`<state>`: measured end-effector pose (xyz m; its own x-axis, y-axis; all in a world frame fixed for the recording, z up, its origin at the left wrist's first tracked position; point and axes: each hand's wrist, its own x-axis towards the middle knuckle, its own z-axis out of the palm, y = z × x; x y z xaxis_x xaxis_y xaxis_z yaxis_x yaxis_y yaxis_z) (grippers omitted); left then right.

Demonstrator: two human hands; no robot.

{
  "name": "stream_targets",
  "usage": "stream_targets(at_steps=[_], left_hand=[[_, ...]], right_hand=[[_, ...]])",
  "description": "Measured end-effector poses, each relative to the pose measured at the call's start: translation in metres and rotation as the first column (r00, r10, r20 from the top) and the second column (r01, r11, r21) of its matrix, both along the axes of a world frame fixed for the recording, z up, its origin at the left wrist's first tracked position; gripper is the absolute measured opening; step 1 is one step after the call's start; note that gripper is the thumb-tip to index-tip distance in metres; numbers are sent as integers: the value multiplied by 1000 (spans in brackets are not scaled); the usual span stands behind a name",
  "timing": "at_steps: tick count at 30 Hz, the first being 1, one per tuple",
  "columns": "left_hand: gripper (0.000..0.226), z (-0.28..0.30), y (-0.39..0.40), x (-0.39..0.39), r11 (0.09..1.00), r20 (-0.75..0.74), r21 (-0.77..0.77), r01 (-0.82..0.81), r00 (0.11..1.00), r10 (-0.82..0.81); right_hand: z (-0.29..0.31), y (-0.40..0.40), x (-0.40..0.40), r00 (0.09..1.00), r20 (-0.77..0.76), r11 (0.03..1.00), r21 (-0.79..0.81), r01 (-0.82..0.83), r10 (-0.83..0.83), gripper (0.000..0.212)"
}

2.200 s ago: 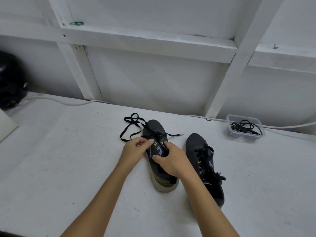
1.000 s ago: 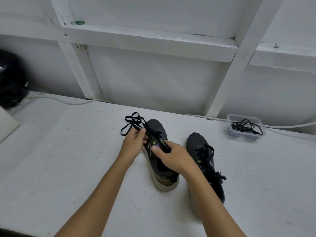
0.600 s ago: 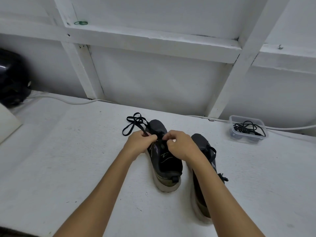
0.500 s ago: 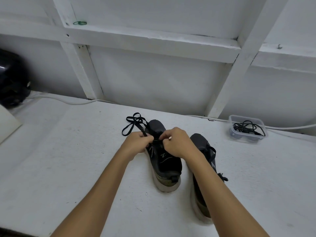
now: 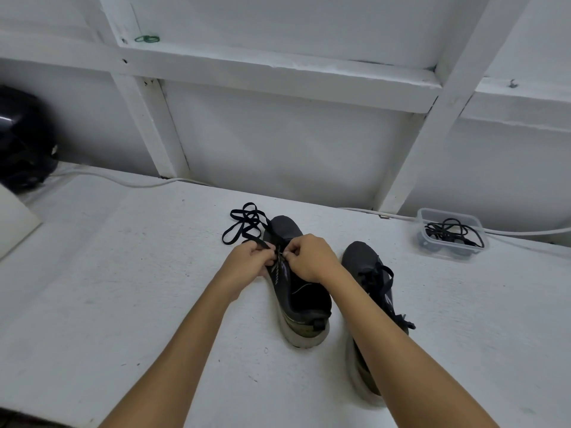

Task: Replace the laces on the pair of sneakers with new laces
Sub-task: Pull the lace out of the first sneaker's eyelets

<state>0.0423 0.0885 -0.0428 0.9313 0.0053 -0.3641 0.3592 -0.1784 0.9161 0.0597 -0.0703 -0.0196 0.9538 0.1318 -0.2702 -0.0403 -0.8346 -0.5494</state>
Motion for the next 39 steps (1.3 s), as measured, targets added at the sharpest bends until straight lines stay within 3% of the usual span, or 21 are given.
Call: stream_targets(at_steps=[4, 10, 17, 20, 22, 25, 27, 31, 35, 37, 39], left_hand=[[14, -7, 1, -5, 999, 96, 42, 6, 995, -10], [9, -11, -4, -3, 994, 152, 110, -17, 988, 0], [10, -9, 1, 3, 988, 114, 153, -12, 993, -6], [15, -10, 4, 3, 982, 101, 156, -109, 990, 94], [22, -9, 6, 0, 958, 112, 227, -177, 982, 154], [42, -4, 3, -8, 936, 85, 267, -228, 973, 212], [48, -3, -1, -11, 925, 96, 283, -255, 967, 237], [43, 0, -9, -11, 941, 82, 295, -166, 985, 149], [54, 10, -11, -5, 965, 76, 238, -114, 992, 99], [51, 14, -11, -4, 968, 58, 243, -69, 997, 57], [38, 17, -14, -6, 958, 33, 285, -27, 999, 19]], right_hand=[[-3, -4, 4, 1000, -22, 995, 98, 14, -12, 16], [-8, -3, 6, 1000, -12, 996, 84, 5, -4, 16], [-4, -1, 3, 999, 25, 988, 151, 31, -35, 10], [4, -12, 5, 982, -59, 944, 272, 188, -178, 10], [11, -27, 4, 966, -147, 935, 255, 247, -215, 22], [22, -45, -9, 955, -276, 966, 198, 166, -107, 40], [24, -51, -17, 961, -274, 969, 223, 108, -44, 36], [25, -44, -21, 968, -223, 945, 274, 177, -117, 26], [25, -30, -26, 918, -352, 855, 405, 324, -181, 32], [20, -32, -26, 919, -352, 875, 371, 310, -176, 26], [12, -37, -23, 957, -242, 935, 275, 224, -158, 20]])
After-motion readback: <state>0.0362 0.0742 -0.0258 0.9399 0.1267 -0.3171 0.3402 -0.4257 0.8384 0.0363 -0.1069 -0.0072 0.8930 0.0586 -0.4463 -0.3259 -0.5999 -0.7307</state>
